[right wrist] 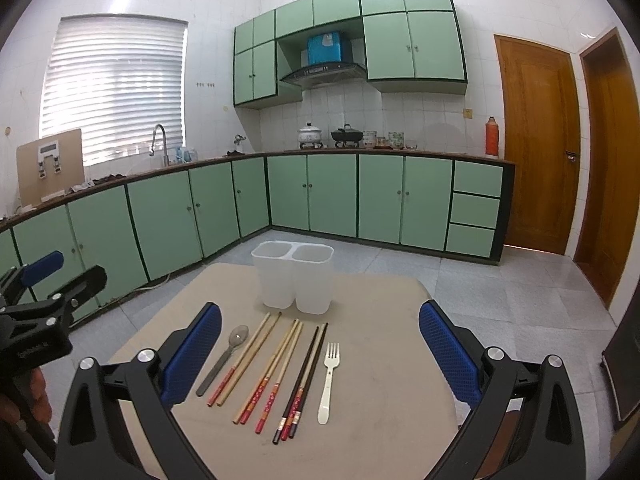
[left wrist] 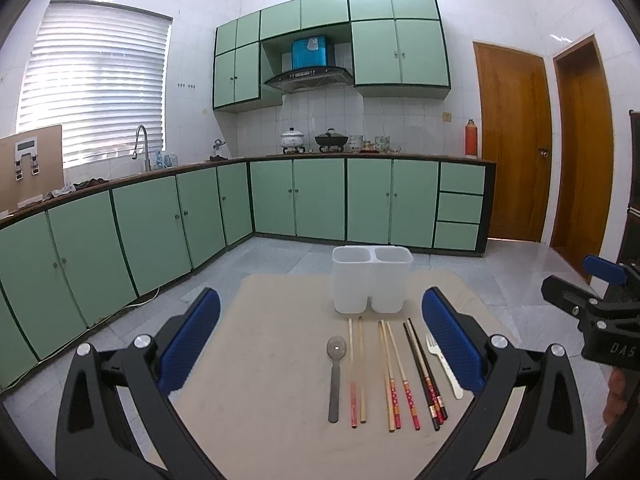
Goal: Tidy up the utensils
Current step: 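Lower the left tool onto the spoon while the right tool lowers onto the white fork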
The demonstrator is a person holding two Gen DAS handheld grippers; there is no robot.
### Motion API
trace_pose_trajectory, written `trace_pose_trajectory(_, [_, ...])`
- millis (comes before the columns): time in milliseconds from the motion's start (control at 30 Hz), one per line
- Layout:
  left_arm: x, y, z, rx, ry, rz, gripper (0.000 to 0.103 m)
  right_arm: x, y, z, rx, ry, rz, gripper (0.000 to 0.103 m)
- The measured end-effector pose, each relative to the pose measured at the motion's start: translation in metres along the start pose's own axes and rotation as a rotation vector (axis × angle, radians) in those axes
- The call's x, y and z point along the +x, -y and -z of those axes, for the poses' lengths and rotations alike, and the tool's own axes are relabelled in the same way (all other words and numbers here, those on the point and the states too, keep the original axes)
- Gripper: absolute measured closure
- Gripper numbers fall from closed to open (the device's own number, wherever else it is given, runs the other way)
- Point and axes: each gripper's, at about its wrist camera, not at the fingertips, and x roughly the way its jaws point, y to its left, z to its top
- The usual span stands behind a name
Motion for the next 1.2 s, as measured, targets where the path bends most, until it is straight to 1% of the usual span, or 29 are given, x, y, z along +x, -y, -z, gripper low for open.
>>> trace_pose_trajectory(100, [0.012,-0.006,0.000,-0.010,-0.024,-0.010,0.005,0.015,0.003,-0.001,-0.016,-0.037,0.020,0.006])
trace_pose_trajectory(200, [0.029,-0.016,-0.001,-0.017,-0.060,-0.019,0.005,0.032,0.006,-0.002,-0.019,-0.086,0.017,0.006])
trace_pose_trajectory(433, [0.082,-0.032,-0.006,-0.012,-0.137,-0.040,0.005,0.083,0.016,-0.008,-0.006,-0.204,0.013,0.006])
trace_pose_trajectory(500, [0.099,-0.031,-0.004,0.003,-0.160,-0.054,0.005,0.098,0.016,-0.007,-0.011,-0.230,0.008,0.008])
trace_pose_trajectory(600, [0.124,-0.027,0.002,0.025,-0.208,-0.051,0.005,0.123,0.017,-0.005,-0.023,-0.269,0.006,0.013])
trace_pose_trajectory(667, [0.144,-0.024,0.007,0.046,-0.250,-0.043,0.005,0.142,0.018,-0.001,-0.027,-0.313,0.000,0.017])
trace_pose_trajectory(700, [0.153,-0.021,0.010,0.057,-0.272,-0.034,0.005,0.152,0.019,0.001,-0.025,-0.339,-0.003,0.019])
trace_pose_trajectory(733, [0.161,-0.019,0.013,0.067,-0.295,-0.025,0.005,0.166,0.020,0.005,-0.016,-0.380,-0.013,0.023])
trace_pose_trajectory(767, [0.175,-0.017,0.017,0.077,-0.332,-0.014,0.005,0.174,0.021,0.007,-0.007,-0.409,-0.024,0.025])
trace_pose_trajectory(800, [0.183,-0.015,0.021,0.080,-0.359,-0.008,0.005,0.180,0.021,0.009,0.001,-0.434,-0.034,0.027])
trace_pose_trajectory(867, [0.201,-0.013,0.028,0.076,-0.408,0.010,0.005,0.201,0.022,0.017,0.022,-0.502,-0.052,0.034])
trace_pose_trajectory(967, [0.226,-0.010,0.042,0.070,-0.471,0.015,0.005,0.224,0.025,0.030,0.042,-0.571,-0.060,0.042])
trace_pose_trajectory(1033, [0.241,-0.008,0.049,0.066,-0.503,0.014,0.005,0.234,0.029,0.036,0.047,-0.605,-0.051,0.045])
trace_pose_trajectory(1200, [0.266,-0.002,0.061,0.071,-0.550,0.025,0.005,0.258,0.034,0.050,0.070,-0.676,-0.050,0.049])
